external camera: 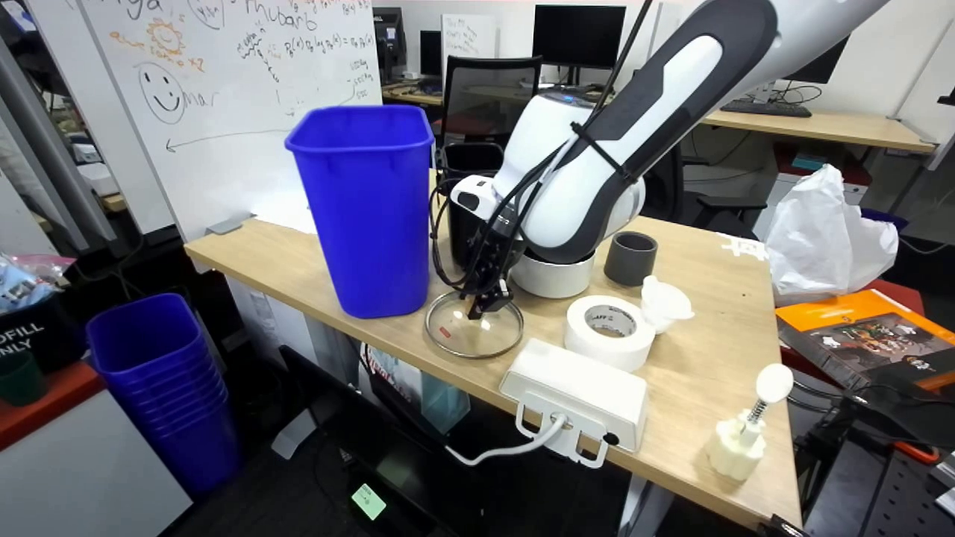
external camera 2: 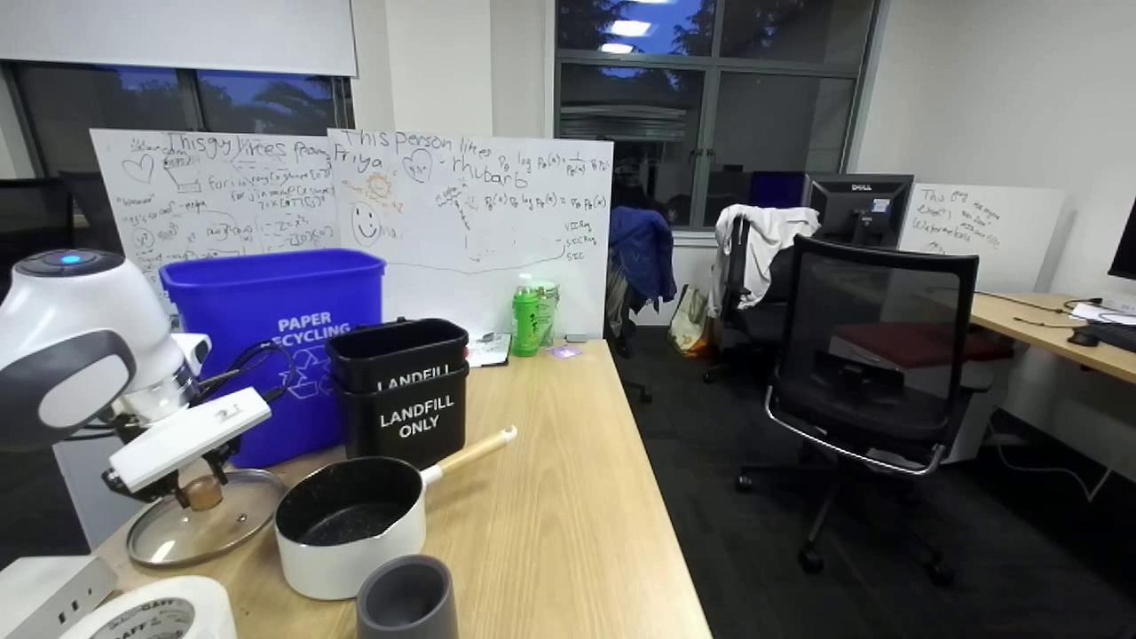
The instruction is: Pick up the lid and put it on the pot
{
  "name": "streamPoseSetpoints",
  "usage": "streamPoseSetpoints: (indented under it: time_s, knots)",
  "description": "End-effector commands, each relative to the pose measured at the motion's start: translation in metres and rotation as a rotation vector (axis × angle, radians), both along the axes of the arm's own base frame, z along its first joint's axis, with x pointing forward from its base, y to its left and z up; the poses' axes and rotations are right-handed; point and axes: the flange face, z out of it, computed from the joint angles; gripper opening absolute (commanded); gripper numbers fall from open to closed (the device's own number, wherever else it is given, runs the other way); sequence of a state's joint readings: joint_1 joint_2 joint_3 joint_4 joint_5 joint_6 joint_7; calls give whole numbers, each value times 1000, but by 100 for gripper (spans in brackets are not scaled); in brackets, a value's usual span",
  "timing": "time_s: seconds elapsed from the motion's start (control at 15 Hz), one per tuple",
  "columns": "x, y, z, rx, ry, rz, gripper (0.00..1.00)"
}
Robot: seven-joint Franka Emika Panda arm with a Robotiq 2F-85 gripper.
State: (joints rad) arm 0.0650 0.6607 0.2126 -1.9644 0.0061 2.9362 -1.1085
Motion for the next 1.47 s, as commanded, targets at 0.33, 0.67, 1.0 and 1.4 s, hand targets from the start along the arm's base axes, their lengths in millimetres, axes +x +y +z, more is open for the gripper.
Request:
streamPoseSetpoints:
  time_s: [0.33,0.67,1.0,1.4]
  knots:
    - [12,8,39,34,93,-11,17]
    - [26,18,78,74,67,-9,17]
    - [23,-10,86,43,118,-30,17]
    - [37,-48,119,-15,107,-45,17]
